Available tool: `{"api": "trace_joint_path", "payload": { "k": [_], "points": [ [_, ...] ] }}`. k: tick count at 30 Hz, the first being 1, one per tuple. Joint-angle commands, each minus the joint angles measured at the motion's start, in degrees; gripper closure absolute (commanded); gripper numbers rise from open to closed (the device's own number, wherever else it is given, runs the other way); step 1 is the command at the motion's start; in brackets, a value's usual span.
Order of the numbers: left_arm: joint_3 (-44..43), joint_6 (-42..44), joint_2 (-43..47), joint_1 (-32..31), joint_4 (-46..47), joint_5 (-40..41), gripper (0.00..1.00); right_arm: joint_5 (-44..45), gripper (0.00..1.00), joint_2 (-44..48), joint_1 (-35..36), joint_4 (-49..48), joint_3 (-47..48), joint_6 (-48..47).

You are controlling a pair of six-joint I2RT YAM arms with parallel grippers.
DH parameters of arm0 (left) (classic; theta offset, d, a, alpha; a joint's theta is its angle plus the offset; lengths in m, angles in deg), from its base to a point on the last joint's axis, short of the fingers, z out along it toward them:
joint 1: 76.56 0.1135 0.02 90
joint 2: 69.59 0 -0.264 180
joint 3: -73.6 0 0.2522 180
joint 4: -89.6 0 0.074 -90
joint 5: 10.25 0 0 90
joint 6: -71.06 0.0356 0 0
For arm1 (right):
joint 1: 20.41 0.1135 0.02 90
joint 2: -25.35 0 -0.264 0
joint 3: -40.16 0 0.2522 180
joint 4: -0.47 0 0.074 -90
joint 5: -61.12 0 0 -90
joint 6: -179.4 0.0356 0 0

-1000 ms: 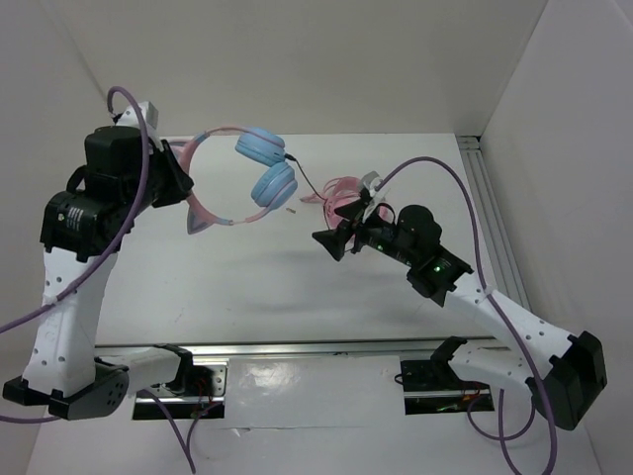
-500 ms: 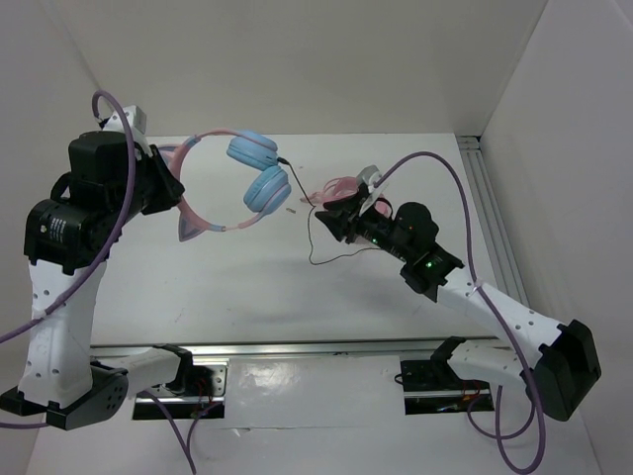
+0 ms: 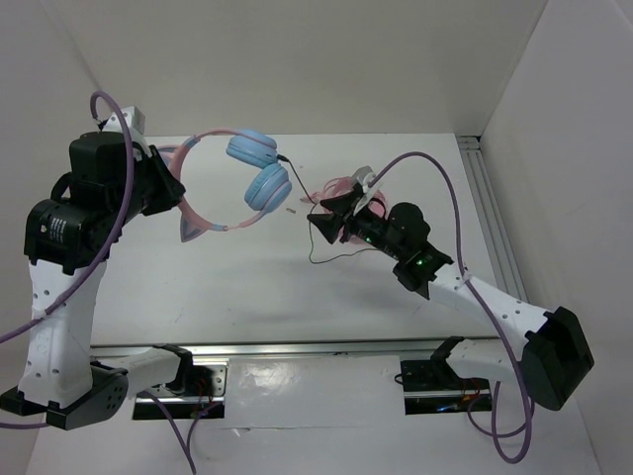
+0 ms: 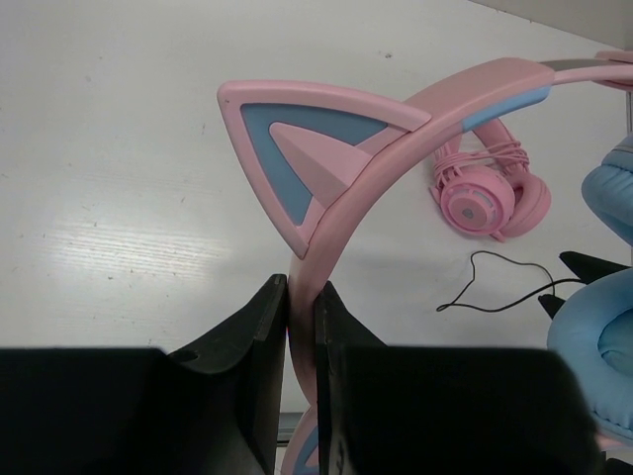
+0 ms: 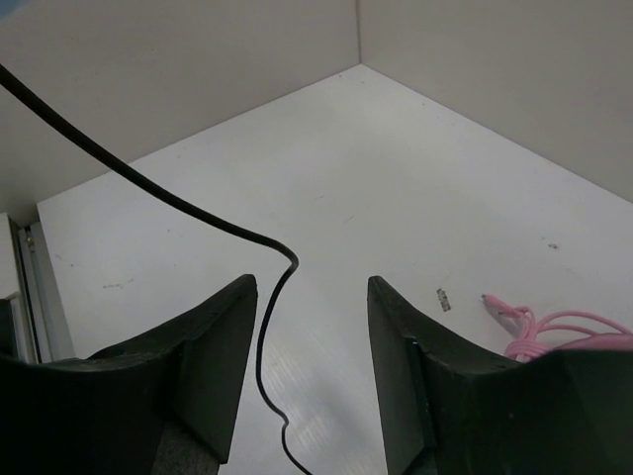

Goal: Wrap the headphones

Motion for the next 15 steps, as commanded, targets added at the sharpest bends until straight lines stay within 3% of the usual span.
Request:
{"api": "trace_joint_path", "payload": {
  "k": [1, 10, 15],
  "points": [
    [-0.8, -4.0, 1.4, 0.4, 5.6, -1.3, 1.0, -0.9, 0.44, -0.7, -0.1, -7.1, -1.6, 1.7],
    [2.1, -6.4, 2.6, 0.4, 9.9, -3.3, 1.0, -2.2, 0.47, -5.1, -1.3, -11.5, -2.8, 3.9],
    [4.3, -7.7, 2.6, 0.4, 11.1, -3.3, 1.0, -2.8, 0.66, -5.7, -1.8, -13.0, -4.2, 4.5]
  ]
}}
